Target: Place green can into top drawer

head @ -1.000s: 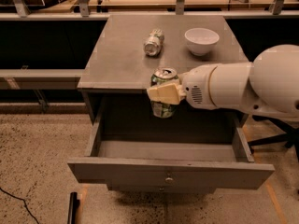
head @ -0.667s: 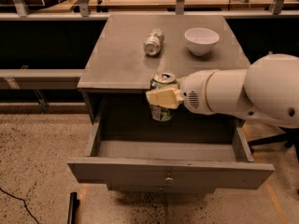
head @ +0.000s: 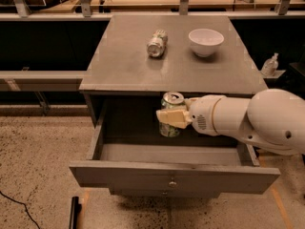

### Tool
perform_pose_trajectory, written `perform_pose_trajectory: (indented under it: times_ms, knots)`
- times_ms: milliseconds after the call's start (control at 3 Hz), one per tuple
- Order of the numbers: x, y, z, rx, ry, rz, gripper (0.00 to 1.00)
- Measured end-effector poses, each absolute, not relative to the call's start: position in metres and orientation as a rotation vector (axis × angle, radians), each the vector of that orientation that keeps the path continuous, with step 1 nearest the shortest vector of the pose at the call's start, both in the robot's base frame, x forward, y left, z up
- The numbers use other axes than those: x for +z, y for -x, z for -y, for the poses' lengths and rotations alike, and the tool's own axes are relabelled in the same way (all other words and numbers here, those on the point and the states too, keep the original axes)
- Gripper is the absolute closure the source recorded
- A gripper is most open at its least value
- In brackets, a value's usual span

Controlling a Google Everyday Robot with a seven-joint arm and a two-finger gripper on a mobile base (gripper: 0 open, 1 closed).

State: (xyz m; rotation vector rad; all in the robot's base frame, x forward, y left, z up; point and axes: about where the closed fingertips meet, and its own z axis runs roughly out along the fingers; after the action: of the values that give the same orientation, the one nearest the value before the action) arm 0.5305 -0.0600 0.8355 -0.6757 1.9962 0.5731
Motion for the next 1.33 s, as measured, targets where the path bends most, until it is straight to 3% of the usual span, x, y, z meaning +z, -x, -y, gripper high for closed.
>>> perform_pose_trajectory:
  times_ms: [333,1333]
  knots:
    - [0.786,-0.548,0.068,0.640,0.699,-1.985,0.97]
    - [0.706,-0.570,0.066,0.561,0.929,-1.954,0.28]
